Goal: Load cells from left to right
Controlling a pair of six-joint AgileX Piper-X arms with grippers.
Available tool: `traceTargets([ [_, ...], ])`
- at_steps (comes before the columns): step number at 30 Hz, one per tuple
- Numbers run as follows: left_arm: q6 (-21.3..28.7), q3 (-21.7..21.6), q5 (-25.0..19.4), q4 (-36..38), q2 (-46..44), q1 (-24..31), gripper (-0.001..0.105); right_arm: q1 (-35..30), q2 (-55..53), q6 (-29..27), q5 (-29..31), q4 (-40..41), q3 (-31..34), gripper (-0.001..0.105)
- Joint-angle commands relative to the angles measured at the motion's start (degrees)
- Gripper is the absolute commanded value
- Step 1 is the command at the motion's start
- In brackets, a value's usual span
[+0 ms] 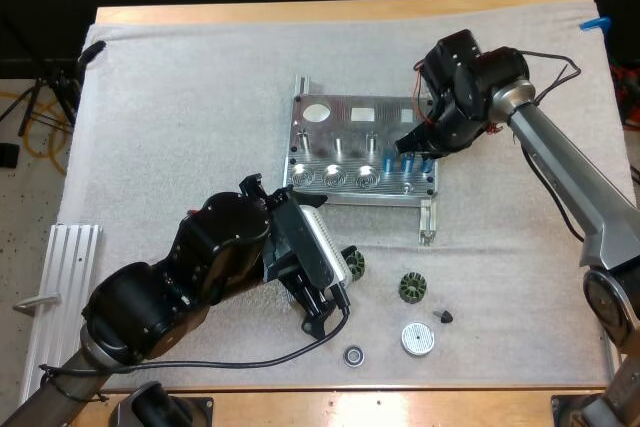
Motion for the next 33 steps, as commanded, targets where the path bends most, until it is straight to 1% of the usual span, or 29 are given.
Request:
traceTargets([
  [1,-0.61,-0.13,-1.05,-0.47,-0.06,-0.01,0.063,0.19,0.32,-0.12,0.81,0.47,0.21,0.000],
  [8,-0.61,-0.13,-1.05,-0.47,-0.06,-0.01,0.063,0.19,-0.33,-0.62,2.17,1.00,0.21,0.000],
  [16,-0.61,-0.13,-1.05,-0.47,-0.06,-0.01,0.063,0.19,-0.41,-0.62,2.16,2.87,0.21,0.000],
  [21,-0.61,-0.13,-1.05,-0.47,-0.06,-0.01,0.063,0.19,-0.67,-0.63,4.83,3.14,0.21,0.000],
  [27,-0.61,-0.13,-1.05,-0.47,-0.06,-0.01,0.063,0.19,-0.61,-0.63,5.14,3.14,0.21,0.000],
  [33,-0.61,-0.13,-1.05,-0.47,-0.06,-0.01,0.063,0.19,-0.44,-0.63,5.14,-0.04,0.32,0.000],
])
